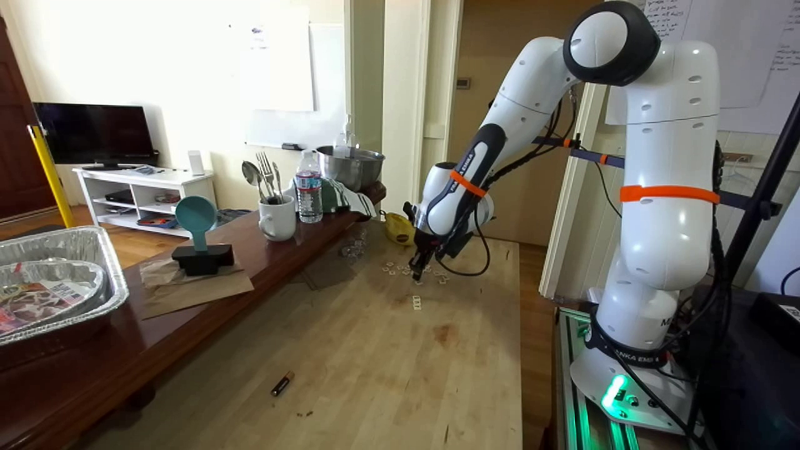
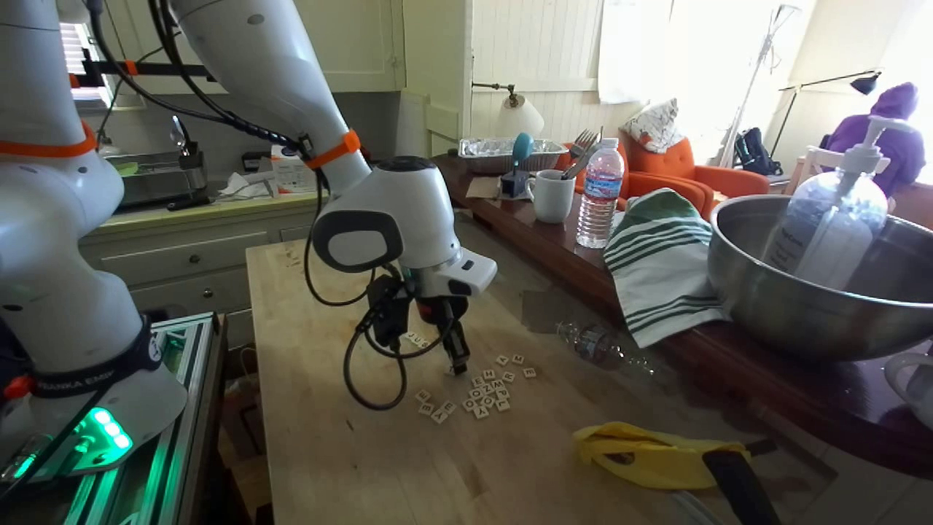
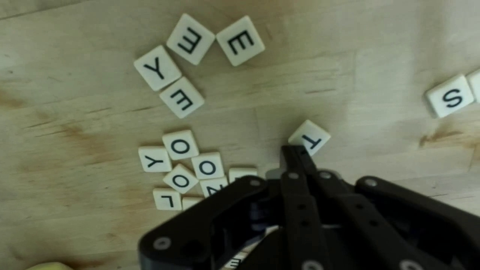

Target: Form a new word using four tiles

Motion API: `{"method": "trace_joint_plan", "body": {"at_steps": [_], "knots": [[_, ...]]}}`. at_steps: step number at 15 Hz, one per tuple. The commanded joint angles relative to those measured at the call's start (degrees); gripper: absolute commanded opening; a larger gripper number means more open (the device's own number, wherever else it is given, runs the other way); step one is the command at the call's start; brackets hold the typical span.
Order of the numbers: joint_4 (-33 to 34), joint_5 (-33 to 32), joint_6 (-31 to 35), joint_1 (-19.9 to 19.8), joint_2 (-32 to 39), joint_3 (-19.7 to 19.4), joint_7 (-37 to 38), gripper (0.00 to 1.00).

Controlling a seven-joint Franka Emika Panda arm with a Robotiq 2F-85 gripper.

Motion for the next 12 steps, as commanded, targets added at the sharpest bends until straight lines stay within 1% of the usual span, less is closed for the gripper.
{"method": "trace_joint_plan", "body": {"at_steps": [1, 6, 12], "knots": [[-2.1, 2.6, -1.4, -0.4, -1.3, 2.6, 2.0, 0.0], [-2.8, 3.1, -2.6, 1.2, -2.1, 2.4, 6.9, 0.0], [-2.9, 4.4, -3.9, 2.3, -2.7, 2.4, 12.0, 0.0]]}}
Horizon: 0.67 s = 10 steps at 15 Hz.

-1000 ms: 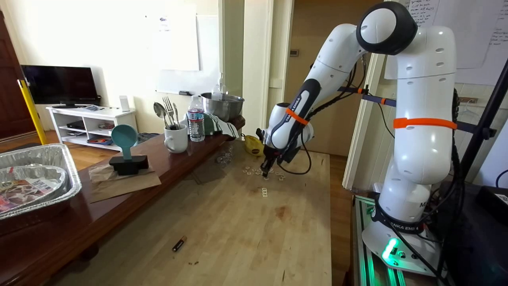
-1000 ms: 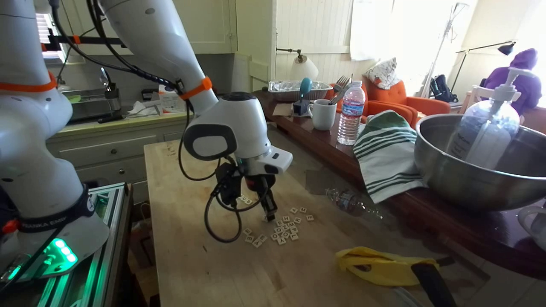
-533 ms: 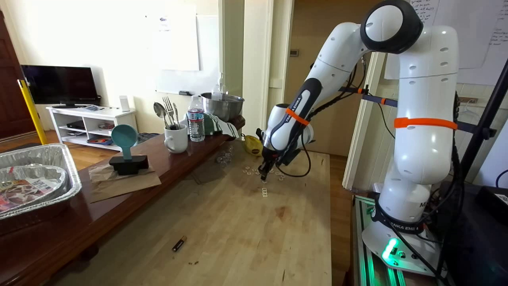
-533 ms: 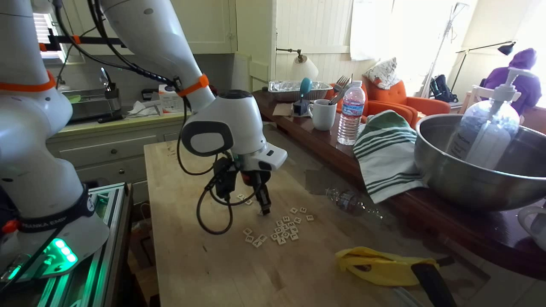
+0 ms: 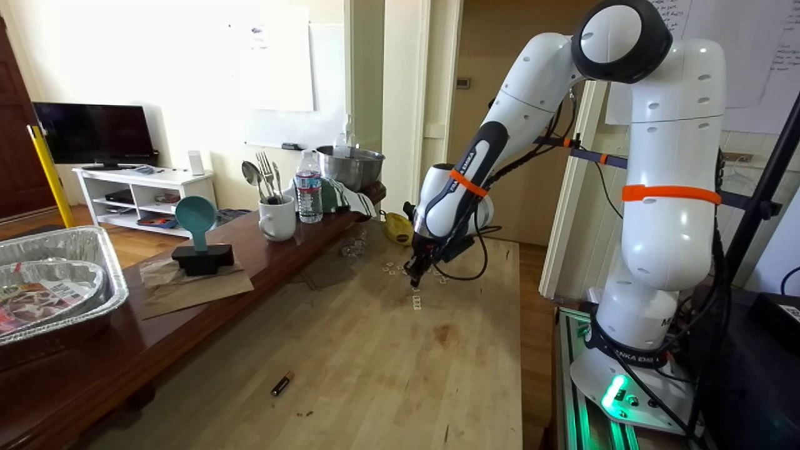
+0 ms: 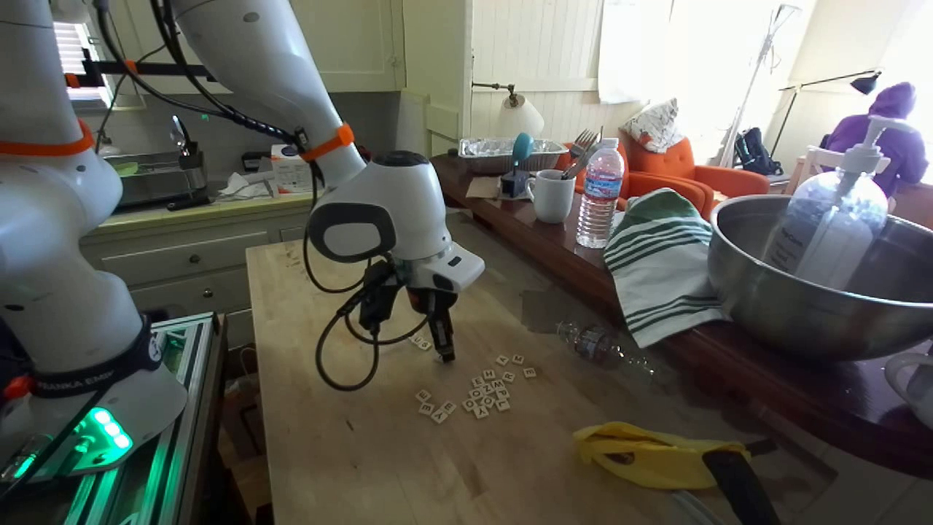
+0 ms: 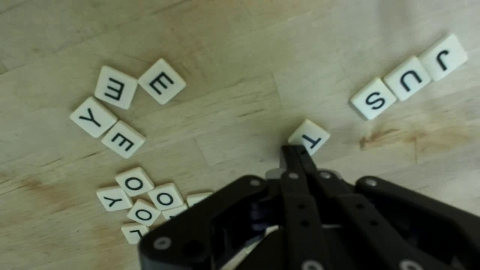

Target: Form a new word using four tiles

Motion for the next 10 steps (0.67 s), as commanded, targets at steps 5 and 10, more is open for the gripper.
{"method": "trace_joint_plan", "body": {"at_steps": [5, 10], "knots": [[-1.3, 2.0, -4.2, 2.3, -1.7, -0.1, 5.7, 0.0], [-1.3, 1.8, -5.5, 3.2, -2.2, -0.4, 8.3, 0.0]]}}
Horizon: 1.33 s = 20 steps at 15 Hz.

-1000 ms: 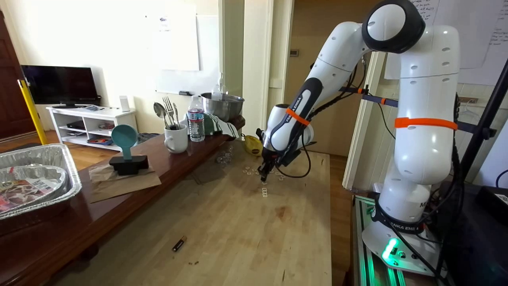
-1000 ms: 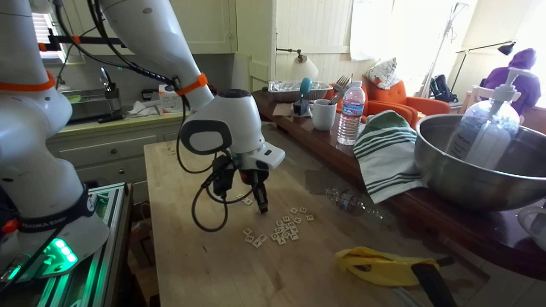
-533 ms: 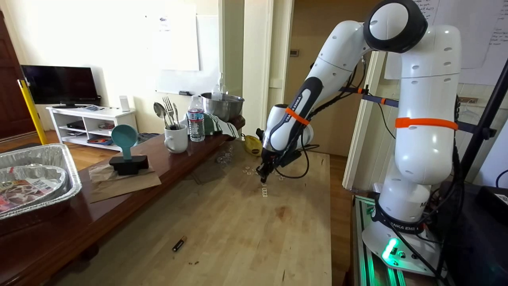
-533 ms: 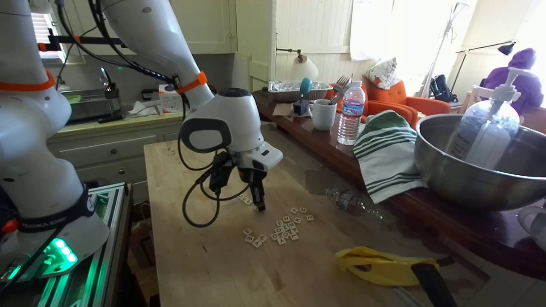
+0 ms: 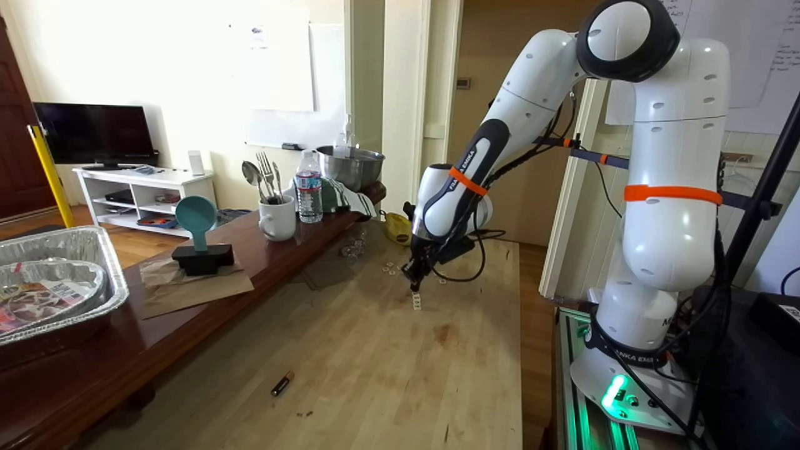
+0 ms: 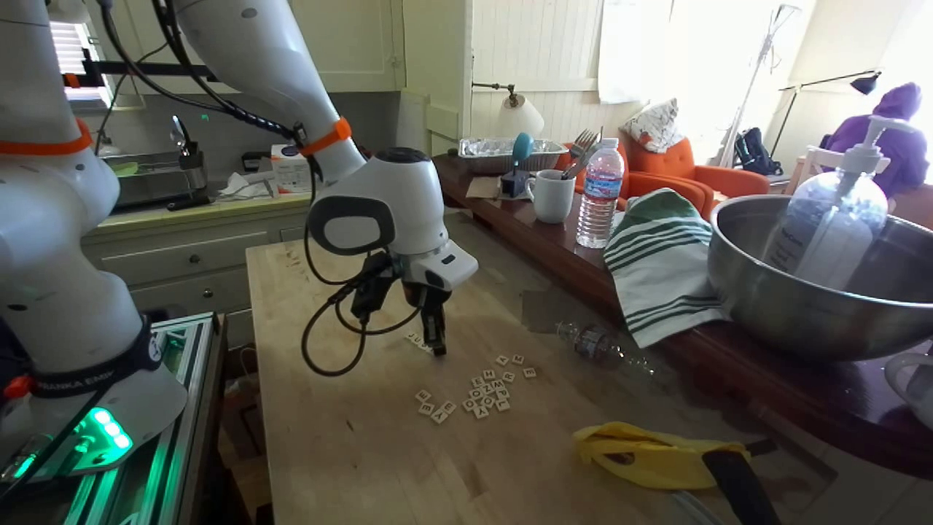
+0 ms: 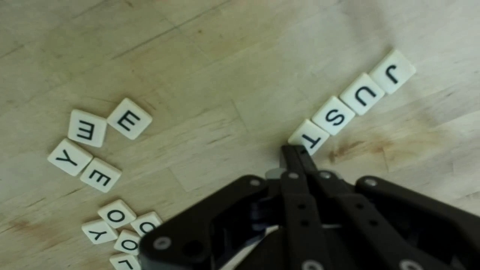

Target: Form a new word using four tiles

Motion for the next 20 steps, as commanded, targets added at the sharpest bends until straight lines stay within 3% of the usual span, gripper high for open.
{"method": "trace_joint_plan", "body": {"at_steps": [1, 6, 11, 13, 15, 17, 20], "knots": [[-1.1, 0.5, -2.3, 1.4, -1.2, -0.5, 2.8, 0.0], [-1.6, -0.6, -2.2, 2.0, -2.3, -1.1, 5.0, 0.0], [-2.9, -7.2, -1.8, 3.8, -6.5, -3.7, 9.4, 0.0], [-3.3, -7.9, -2.6, 3.6, -8.9, -2.9, 8.0, 0.0], [-4.1, -2.5, -4.9, 3.5, -11.8, -0.3, -1.2, 0.28], [-4.7, 2.5, -6.7, 4.7, -14.1, 0.6, -10.3, 0.42], [-4.6, 4.5, -11.8, 6.8, -17.0, 0.0, -19.9, 0.64]]}}
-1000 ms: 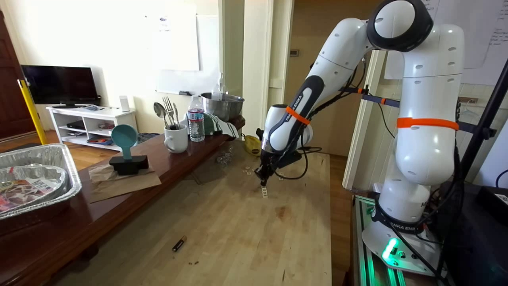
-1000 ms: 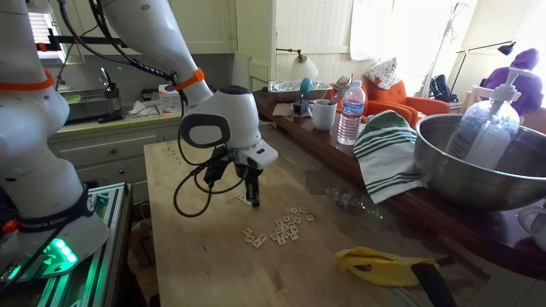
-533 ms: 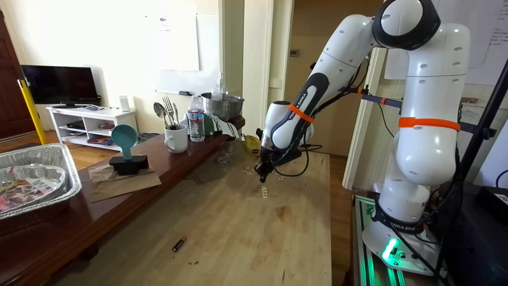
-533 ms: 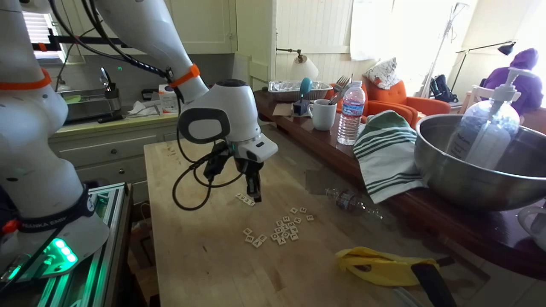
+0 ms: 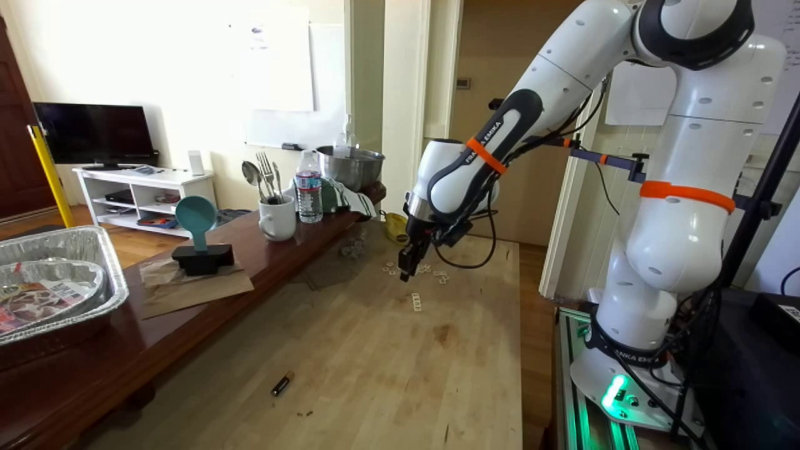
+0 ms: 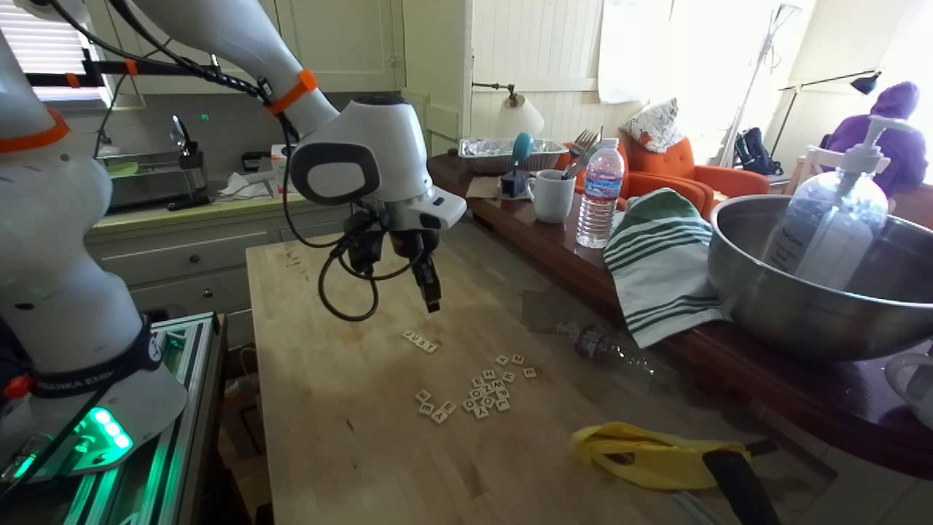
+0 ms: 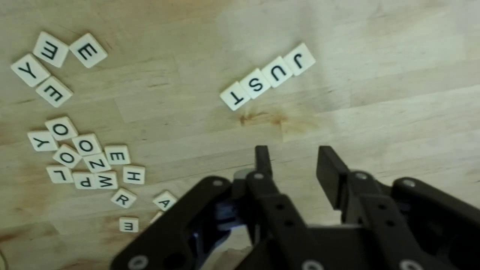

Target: Form a new word using four tiles

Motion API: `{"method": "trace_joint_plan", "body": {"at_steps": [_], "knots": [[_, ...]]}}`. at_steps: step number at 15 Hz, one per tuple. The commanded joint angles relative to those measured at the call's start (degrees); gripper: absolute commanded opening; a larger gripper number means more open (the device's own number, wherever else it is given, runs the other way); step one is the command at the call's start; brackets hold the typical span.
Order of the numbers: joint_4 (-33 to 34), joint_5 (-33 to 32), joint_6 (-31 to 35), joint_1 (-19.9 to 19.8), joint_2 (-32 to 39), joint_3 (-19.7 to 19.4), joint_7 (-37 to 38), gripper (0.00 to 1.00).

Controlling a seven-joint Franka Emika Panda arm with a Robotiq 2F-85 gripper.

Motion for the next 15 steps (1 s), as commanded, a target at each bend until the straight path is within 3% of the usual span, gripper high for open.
{"method": "trace_joint_plan", "body": {"at_steps": [1, 5, 11, 15], "knots": [[-1.6, 2.4, -6.7, 2.4, -5.3, -0.9, -11.6, 0.71], [-1.7, 0.4, -12.1, 3.4, -7.8, -2.0, -20.1, 0.99], [-3.3, -5.4, -14.5, 3.1, -10.4, -3.1, -28.0, 1.0], [-2.3, -5.7, -13.1, 3.2, -8.8, -3.1, -26.9, 1.0]]}}
